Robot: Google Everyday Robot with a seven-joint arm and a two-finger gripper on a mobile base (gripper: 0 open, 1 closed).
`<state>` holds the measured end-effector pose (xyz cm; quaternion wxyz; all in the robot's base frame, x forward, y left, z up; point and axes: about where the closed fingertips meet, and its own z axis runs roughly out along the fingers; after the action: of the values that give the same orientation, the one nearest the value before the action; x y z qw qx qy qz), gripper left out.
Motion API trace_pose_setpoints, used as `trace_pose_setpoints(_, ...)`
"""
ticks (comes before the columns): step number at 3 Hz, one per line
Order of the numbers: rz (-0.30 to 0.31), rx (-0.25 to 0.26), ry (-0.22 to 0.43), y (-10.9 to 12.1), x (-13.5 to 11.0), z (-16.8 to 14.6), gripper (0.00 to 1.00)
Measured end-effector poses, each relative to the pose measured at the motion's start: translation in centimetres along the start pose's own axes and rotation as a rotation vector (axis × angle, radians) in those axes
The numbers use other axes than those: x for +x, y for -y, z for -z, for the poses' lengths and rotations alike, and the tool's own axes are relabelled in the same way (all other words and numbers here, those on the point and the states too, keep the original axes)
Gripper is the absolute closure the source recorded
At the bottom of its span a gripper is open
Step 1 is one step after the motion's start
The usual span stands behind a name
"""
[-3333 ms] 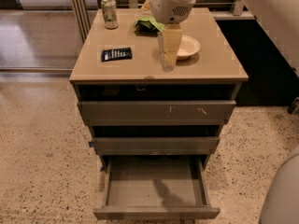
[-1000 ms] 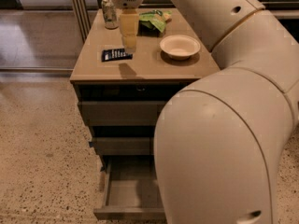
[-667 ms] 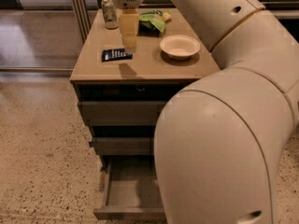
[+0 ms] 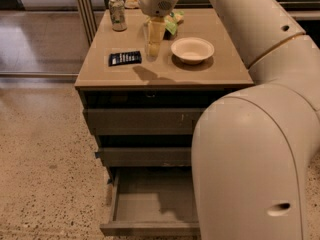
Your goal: Place rxbar chocolate into bottom drawer
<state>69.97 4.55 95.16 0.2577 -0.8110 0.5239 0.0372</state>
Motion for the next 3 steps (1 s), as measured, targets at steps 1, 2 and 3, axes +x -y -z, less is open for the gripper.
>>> trace_pose_setpoints(1,0.016,-0.016,0.053,-0.1,2.3,-1.4,0.0)
trace_pose_setpoints(2,0.021,-0.055,0.018,0.5,3.6,-4.0,0.0)
trace_pose_setpoints(3,0.055,-0.065,-0.032,3.7,3.5,-9.7,0.0)
